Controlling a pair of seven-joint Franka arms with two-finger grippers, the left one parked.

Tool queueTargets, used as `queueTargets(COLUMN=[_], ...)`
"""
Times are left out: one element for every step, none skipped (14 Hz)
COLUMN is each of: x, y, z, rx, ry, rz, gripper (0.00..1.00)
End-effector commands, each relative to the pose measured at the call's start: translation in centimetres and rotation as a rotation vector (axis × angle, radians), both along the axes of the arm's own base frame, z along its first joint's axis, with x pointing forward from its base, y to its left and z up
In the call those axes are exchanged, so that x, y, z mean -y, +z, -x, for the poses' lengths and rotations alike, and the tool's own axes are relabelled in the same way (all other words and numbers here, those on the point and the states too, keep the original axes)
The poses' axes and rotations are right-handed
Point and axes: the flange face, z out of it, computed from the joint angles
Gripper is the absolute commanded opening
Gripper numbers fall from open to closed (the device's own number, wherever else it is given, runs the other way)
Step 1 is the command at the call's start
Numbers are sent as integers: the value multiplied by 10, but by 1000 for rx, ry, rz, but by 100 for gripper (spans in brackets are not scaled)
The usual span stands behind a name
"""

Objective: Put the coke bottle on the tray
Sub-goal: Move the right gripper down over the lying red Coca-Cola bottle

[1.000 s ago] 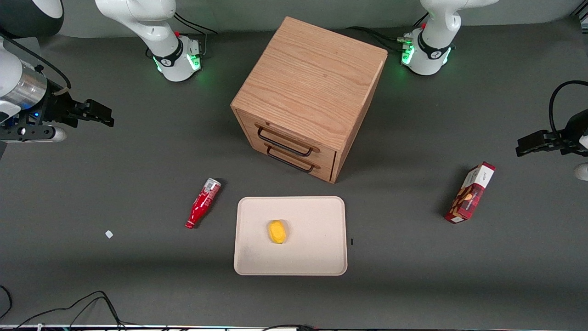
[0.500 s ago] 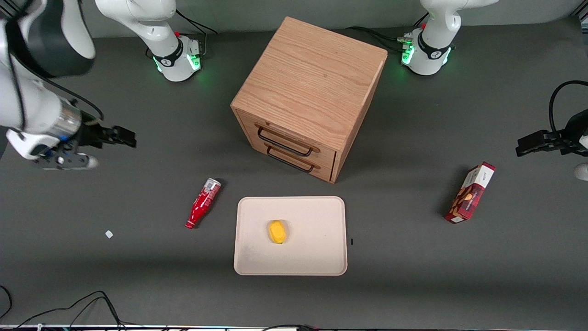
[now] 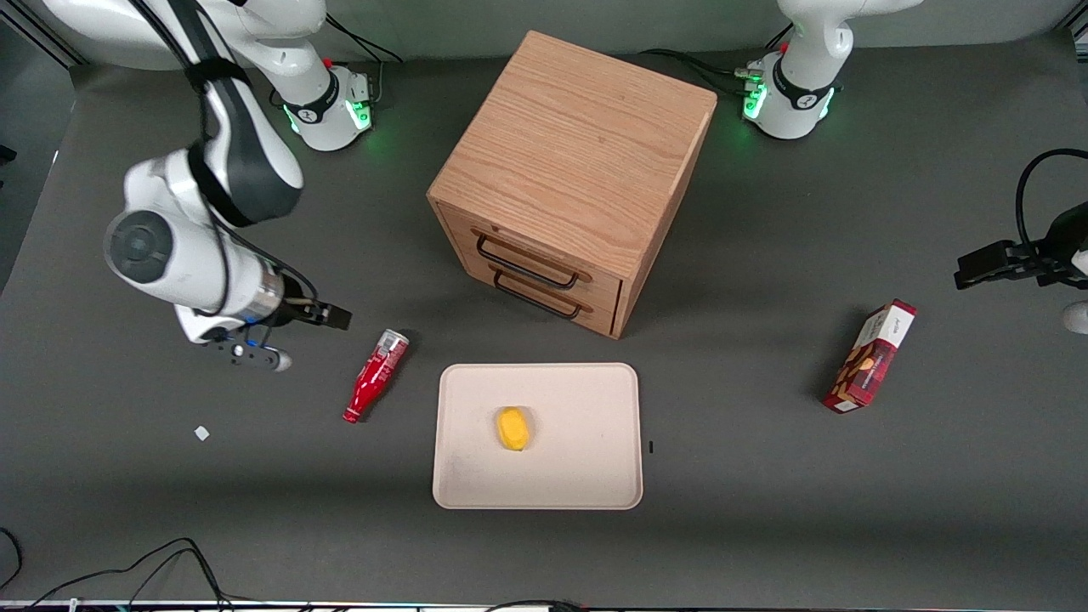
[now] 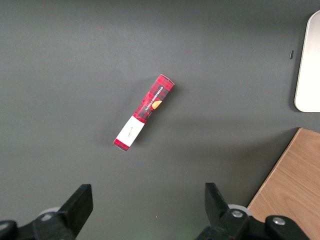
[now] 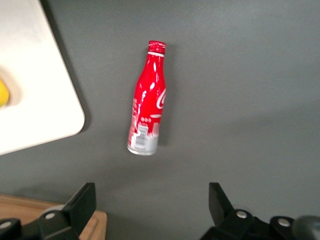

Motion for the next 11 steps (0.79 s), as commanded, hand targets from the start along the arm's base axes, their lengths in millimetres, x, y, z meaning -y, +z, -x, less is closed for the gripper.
queueTargets(x=[-10,-11,-11,-13,-16,-16,-18,-17,-16,-16,-15], y=[-40,-55,-68,-82,-95,-107,-117,-123,-131,-139,-146], z=[9,11,13,13,12,9,8,7,6,6,5], rx=[50,61,72,83,89,98,104,107,110,113,115], ry=[-90,-106,-128,-129,-137,-152,-152,-155,-156,-157,-160], rz=[6,1,-6,-4,0,-7,-16,-20,-26,-30,-26], gripper=[100,100,100,100,100,100,100,100,100,100,100])
